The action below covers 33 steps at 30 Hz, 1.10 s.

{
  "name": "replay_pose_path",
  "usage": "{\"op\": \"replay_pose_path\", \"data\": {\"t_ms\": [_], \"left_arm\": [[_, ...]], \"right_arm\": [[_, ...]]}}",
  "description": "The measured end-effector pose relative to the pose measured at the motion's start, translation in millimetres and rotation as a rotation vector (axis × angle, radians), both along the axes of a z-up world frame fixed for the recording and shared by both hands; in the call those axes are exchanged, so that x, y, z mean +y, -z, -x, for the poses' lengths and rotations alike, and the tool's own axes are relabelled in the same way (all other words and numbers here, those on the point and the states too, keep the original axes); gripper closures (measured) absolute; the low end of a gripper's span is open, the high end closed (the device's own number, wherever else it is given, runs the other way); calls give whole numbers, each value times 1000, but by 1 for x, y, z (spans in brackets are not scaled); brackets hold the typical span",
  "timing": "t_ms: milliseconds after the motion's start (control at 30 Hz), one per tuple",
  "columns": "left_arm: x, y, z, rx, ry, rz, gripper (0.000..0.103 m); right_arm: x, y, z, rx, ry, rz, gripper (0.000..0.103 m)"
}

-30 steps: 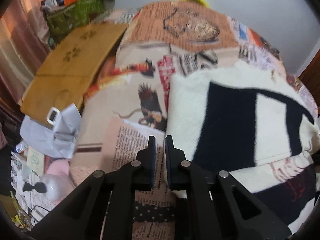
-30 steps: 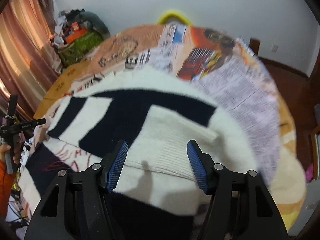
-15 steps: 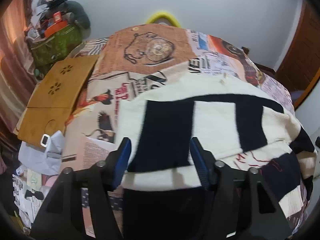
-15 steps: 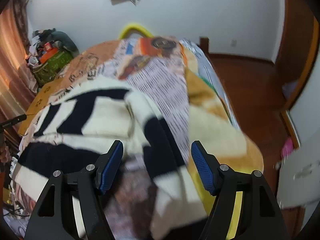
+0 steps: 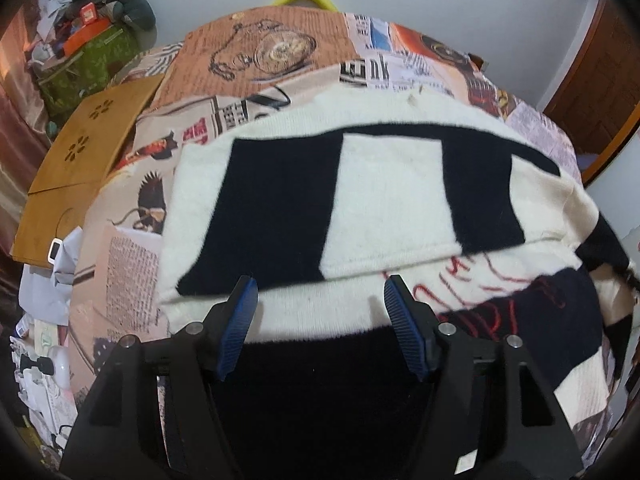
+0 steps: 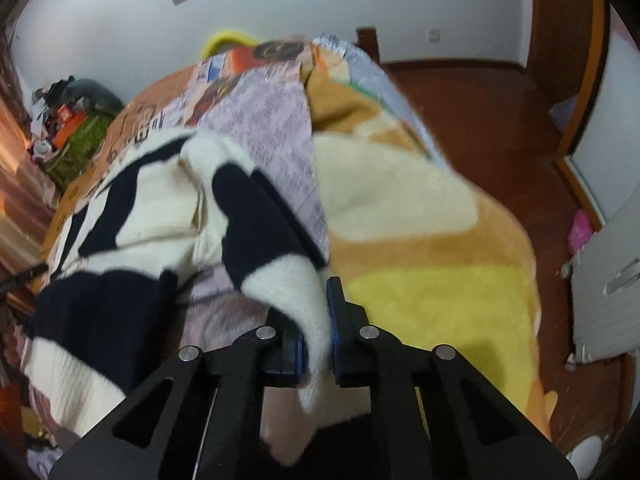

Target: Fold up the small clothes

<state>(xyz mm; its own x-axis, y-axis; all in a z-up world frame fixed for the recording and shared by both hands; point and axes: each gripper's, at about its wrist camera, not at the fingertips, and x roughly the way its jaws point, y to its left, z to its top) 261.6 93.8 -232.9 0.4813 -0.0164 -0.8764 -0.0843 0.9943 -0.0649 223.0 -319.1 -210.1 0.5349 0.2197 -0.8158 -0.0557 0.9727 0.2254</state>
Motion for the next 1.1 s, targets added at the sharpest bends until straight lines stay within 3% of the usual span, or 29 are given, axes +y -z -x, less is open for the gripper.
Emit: {"op": "replay_pose_path", "data": {"t_ms": [300, 433, 567, 700, 867, 933, 1100], "left_arm": [[-1, 22, 5, 43, 15, 2, 38], [2, 18, 8, 29, 8, 4, 38], [7, 14, 10, 19, 3, -10, 38], [13, 10, 16, 4, -11, -28, 38], [23, 4, 23, -13, -37, -28, 38], [26, 2, 25, -19, -45, -30, 38], [30, -3, 24, -30, -67, -19, 38]], "right_arm": [[23, -74, -30, -243, 1, 149, 95], [64, -106, -46, -348, -84, 155, 95], [117, -115, -57, -405, -191, 121, 95], [177, -94, -65, -371, -329, 114, 95], [227, -33, -74, -198, -457, 103, 95], [233, -13, -74, -131, -473, 106, 95], [221, 0, -66, -33, -478, 98, 87]]}}
